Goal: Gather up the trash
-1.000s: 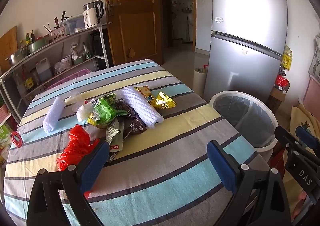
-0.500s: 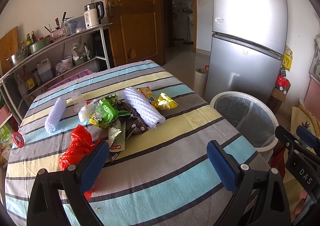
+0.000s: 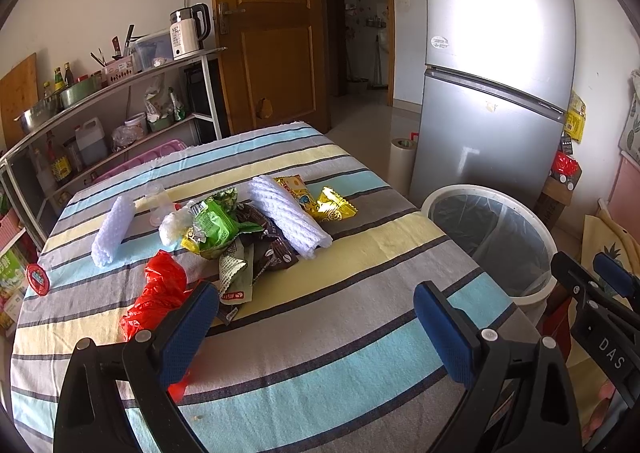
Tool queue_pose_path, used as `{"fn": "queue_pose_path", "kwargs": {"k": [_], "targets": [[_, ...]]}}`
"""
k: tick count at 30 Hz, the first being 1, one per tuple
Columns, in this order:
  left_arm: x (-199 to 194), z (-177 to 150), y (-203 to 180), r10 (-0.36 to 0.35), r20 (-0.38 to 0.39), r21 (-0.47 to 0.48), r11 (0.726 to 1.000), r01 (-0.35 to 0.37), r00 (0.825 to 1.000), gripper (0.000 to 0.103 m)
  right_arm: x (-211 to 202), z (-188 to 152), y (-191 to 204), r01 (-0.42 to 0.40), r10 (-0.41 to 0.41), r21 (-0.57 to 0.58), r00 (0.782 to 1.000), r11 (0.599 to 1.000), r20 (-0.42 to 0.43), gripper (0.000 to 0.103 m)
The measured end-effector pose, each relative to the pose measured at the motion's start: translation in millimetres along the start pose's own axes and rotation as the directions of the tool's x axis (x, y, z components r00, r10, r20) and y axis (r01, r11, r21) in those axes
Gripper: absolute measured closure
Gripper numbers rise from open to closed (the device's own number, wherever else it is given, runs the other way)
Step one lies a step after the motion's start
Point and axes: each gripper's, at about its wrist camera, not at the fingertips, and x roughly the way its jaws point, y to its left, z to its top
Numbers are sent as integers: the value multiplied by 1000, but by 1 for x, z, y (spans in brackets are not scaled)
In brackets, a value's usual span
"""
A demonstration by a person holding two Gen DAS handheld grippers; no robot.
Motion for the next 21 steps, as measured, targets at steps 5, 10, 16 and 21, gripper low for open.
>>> {"fn": "queue_pose_path", "kwargs": {"k": [5,10,16,21], "targets": [[-4,2,3,2,4,-2,1000,-2,1000,4,0,0,0,0,0,0,1000,1000,0,30],[-4,2,2,3,4,0,1000,-3,1000,4,0,0,0,1,-1,1,1000,1000,0,30],[-4,2,2,3,3,0,1000,-3,1000,4,0,0,0,2,-2,-1,1000,1000,0,30],[-5,1,1,4,4,1,1000,-4,1000,4,-1,1,0,2,-2,-1,1000,1000,0,30]]}}
